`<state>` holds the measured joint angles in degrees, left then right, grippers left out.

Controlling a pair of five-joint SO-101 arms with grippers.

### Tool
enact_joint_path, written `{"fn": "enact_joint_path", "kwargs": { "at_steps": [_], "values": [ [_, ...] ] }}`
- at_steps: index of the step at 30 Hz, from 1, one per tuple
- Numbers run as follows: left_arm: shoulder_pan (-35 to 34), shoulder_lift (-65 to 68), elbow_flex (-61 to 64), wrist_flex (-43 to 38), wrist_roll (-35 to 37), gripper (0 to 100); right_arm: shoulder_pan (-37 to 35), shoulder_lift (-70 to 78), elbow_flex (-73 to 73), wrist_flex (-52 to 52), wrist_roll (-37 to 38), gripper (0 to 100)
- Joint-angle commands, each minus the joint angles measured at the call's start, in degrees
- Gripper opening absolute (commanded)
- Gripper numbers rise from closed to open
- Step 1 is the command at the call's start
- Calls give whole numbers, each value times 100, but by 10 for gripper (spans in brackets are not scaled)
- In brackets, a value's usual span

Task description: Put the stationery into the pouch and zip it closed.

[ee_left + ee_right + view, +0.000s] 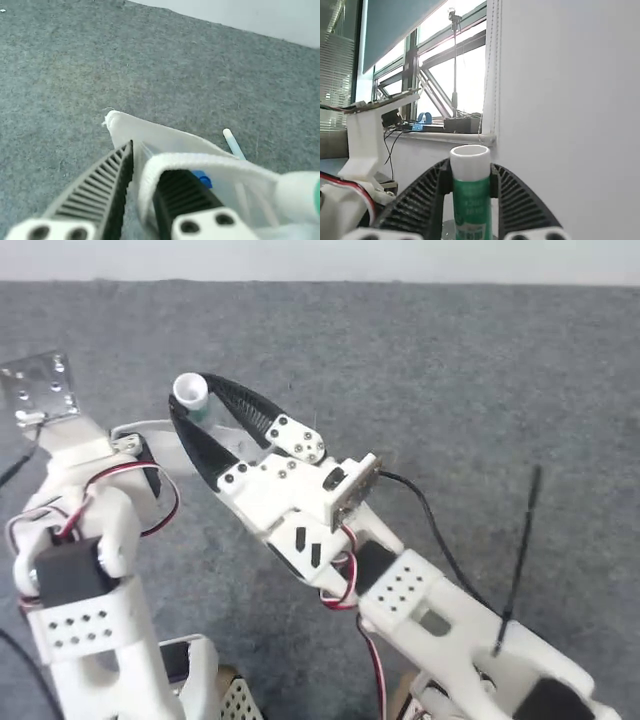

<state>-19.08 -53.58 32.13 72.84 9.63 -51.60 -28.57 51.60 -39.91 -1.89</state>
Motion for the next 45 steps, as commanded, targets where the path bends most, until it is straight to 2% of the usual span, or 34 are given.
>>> {"fn": "enact_joint_path", "kwargs": {
  "at_steps": [1,4,9,14,23,31,37,45],
  "values": [
    [0,0,-101,-237,79,11,4,637,273,-971,105,6],
    [0,0,-101,-237,79,11,40,1165,404,-1780,246,6],
    [0,9,-66,-237,79,11,31,1947,422,-2527,686,6],
    [0,-9,-13,-255,79,11,-31,1859,624,-3240,1301,6],
    [0,-9,-13,-255,79,11,-593,611,1407,-3327,1495,6],
    [0,-9,-13,-255,79,11,-611,-119,1653,-3222,1451,6],
    [0,-9,-13,-255,79,11,-585,558,1451,-3213,1442,6],
    [0,-9,-4,-255,79,11,-321,2062,905,-4259,1503,6]
  ]
}}
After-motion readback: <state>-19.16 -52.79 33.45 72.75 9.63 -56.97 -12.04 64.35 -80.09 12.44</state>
